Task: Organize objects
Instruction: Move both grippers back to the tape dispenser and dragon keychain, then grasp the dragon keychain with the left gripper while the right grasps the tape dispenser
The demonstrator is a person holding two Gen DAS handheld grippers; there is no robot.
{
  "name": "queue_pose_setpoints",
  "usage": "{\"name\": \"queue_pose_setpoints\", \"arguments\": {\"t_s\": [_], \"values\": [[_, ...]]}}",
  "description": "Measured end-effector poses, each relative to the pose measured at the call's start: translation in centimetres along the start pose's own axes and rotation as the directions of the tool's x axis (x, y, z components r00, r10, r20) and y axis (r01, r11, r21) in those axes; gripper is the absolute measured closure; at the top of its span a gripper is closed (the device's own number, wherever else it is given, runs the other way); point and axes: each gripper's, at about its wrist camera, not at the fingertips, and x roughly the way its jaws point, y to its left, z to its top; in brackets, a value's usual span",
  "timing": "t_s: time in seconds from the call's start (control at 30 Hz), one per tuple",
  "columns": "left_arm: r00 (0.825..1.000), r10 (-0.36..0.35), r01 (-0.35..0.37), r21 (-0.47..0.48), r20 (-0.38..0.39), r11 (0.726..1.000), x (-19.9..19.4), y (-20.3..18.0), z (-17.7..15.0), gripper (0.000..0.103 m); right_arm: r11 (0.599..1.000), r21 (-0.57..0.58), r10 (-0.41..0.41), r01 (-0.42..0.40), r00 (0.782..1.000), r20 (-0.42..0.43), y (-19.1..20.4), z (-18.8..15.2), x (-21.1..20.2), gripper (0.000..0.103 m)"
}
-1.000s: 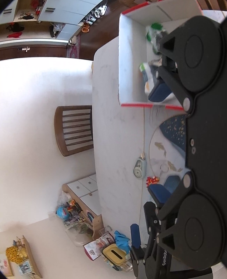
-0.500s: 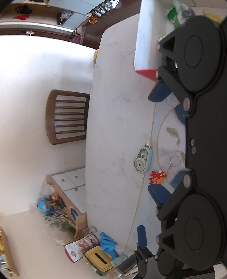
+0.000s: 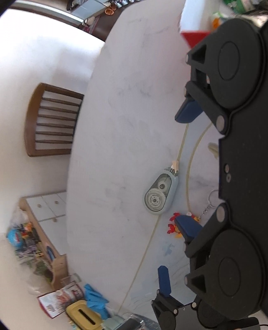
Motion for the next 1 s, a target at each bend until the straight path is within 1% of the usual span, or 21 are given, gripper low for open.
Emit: {"name": "queue_pose_setpoints", "arguments": {"t_s": [0.23,0.43,0.57,0.63,0.73,0.87,0.9,1.0], "values": [[0.999,0.04,-0.04,0.014,0.01,0.999,1.4,-0.9,-0.5,0.001,0.997,-0.077,0.025,-0.029,0.999,-0.044,1.2,1.2,3.4,0.01],[0.998,0.054,-0.054,0.009,0.027,0.999,1.7,-1.3,-0.9,0.002,0.989,-0.144,0.034,-0.046,0.996,-0.081,2.3,1.6,5.6,0.01],[0.999,0.048,-0.048,-0.002,0.015,0.999,2.1,-1.2,-1.1,0.012,0.985,-0.169,0.013,-0.025,0.998,-0.069,2.6,1.7,6.5,0.01],[0.999,0.05,-0.05,-0.004,0.02,0.999,2.1,-1.3,-1.2,0.014,0.986,-0.167,0.014,-0.026,0.998,-0.068,2.6,1.8,6.8,0.011],[0.998,0.053,-0.053,0.005,0.031,0.999,1.9,-1.7,-1.5,0.019,0.983,-0.181,0.026,-0.039,0.997,-0.074,2.6,1.7,7.4,0.012],[0.997,0.061,-0.062,0.021,0.046,0.998,1.7,-2.3,-1.8,0.032,0.98,-0.196,0.028,-0.041,0.997,-0.068,2.8,1.6,8.0,0.013],[0.997,0.057,-0.059,0.026,0.048,0.998,1.6,-2.5,-1.8,0.035,0.98,-0.194,0.033,-0.046,0.997,-0.07,2.8,1.6,8.2,0.017],[0.997,0.06,-0.063,0.044,0.058,0.997,1.4,-2.8,-2.1,0.041,0.978,-0.203,0.035,-0.046,0.998,-0.058,2.8,1.5,8.3,0.018]]}}
